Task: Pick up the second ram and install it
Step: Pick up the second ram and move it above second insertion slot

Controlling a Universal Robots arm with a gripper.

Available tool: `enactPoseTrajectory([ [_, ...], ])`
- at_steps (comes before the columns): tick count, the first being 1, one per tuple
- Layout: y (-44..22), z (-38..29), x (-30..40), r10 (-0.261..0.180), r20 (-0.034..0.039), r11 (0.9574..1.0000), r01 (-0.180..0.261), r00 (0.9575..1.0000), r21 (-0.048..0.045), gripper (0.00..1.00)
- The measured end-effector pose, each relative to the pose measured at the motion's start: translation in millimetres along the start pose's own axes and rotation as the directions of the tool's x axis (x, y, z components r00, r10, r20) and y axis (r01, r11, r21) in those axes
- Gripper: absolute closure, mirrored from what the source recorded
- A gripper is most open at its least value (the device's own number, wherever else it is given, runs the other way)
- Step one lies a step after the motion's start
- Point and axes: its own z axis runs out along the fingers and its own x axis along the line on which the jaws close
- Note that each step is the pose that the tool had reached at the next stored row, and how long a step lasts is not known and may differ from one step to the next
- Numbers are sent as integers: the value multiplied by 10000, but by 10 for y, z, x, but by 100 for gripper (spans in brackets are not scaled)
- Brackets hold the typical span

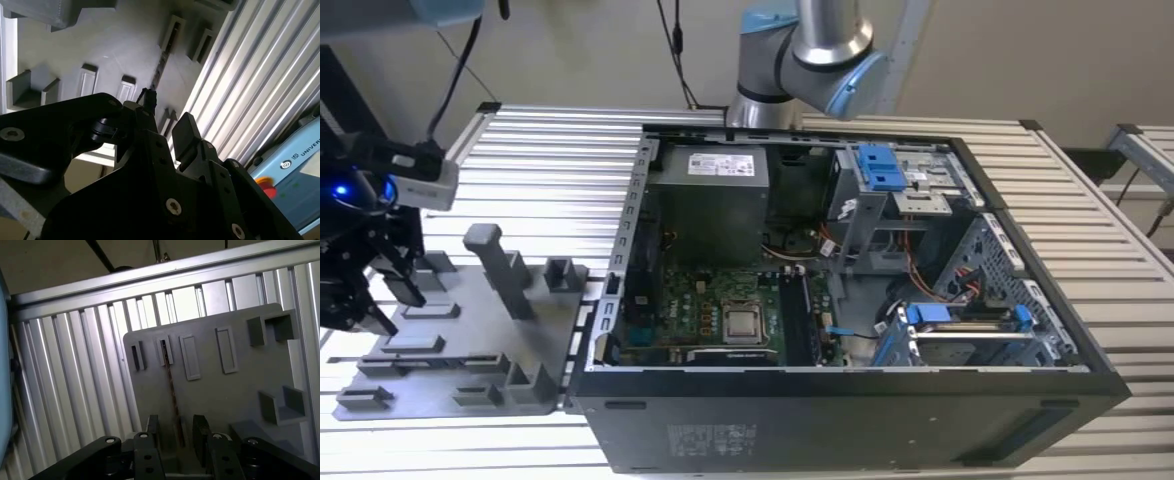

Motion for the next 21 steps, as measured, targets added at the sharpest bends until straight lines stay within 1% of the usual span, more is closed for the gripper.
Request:
enactPoseTrajectory([
  [4, 0, 40, -2, -3, 0, 10000, 3, 10000, 3, 58],
  [10, 2, 149, -7, -54, 1, 10000, 54, 10000, 5, 58],
  [12, 2, 175, -8, -64, 1, 10000, 64, 10000, 6, 58],
  [14, 2, 191, -9, -66, 1, 10000, 66, 10000, 6, 58],
  [21, 2, 206, -9, -67, -2, 10000, 67, 10000, 5, 58],
])
